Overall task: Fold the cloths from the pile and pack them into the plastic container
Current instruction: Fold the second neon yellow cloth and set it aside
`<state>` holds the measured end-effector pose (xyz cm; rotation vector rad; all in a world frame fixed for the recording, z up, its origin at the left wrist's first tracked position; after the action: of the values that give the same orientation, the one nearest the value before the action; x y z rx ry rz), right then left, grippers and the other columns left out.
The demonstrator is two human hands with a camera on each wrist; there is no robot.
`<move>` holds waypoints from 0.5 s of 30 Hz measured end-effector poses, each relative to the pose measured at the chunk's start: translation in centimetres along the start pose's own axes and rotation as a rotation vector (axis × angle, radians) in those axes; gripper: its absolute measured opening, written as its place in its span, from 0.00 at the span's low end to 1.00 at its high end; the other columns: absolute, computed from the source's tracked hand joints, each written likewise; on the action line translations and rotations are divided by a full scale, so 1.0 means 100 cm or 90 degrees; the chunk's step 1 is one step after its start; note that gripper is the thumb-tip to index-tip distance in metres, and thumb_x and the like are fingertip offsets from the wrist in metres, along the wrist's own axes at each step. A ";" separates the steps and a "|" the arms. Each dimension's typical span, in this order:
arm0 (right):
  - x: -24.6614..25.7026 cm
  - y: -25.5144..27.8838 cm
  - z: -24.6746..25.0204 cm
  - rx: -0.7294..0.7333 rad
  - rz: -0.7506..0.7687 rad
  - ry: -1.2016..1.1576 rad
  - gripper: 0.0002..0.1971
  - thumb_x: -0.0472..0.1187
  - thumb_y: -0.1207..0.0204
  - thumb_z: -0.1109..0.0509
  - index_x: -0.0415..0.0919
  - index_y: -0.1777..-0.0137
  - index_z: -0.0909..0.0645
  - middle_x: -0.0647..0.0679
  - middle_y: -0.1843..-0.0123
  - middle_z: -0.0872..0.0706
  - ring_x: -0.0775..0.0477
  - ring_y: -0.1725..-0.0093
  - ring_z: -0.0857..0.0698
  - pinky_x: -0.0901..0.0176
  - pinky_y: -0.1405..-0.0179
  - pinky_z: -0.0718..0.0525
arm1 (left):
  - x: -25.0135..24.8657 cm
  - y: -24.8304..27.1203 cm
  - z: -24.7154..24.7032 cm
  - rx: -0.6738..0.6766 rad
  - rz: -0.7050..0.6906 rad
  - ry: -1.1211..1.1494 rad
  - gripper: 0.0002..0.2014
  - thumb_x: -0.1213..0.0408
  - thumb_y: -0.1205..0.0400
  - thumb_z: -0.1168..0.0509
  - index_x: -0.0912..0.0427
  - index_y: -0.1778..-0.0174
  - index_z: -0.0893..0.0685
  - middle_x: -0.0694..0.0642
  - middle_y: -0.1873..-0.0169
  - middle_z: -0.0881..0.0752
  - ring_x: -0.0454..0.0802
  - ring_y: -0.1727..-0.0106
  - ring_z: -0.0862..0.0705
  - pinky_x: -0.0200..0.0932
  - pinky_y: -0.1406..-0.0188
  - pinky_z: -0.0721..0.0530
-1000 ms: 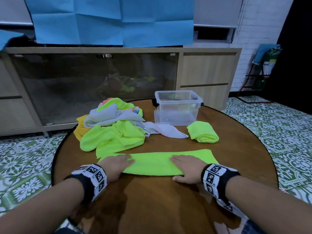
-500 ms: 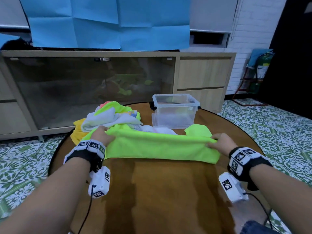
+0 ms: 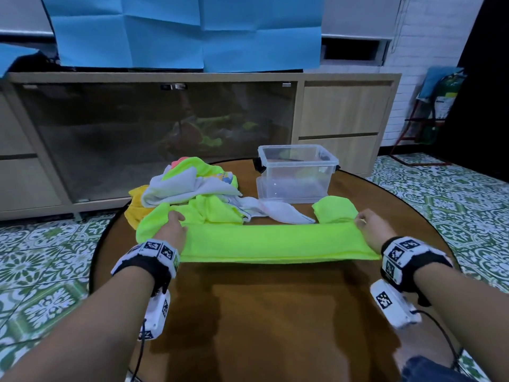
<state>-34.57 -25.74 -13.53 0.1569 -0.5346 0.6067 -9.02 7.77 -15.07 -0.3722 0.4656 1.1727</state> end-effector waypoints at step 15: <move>0.072 0.056 -0.098 0.349 0.257 0.381 0.31 0.51 0.13 0.53 0.39 0.16 0.59 0.43 0.15 0.62 0.38 0.16 0.58 0.45 0.18 0.48 | -0.105 0.031 -0.067 0.251 -0.152 -0.115 0.24 0.58 0.11 0.53 0.63 0.20 0.42 0.66 0.26 0.31 0.63 0.31 0.26 0.50 0.37 0.27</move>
<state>-28.59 -14.69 -18.23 0.3737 0.2010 1.1381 -16.26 -2.83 -15.33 0.0202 0.4676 0.8488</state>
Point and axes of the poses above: each hand's wrist, its own y-axis away from the middle knuckle, its own z-axis out of the back of the hand, x = y × z, the point moved 3 cm from there along -y, towards the middle knuckle
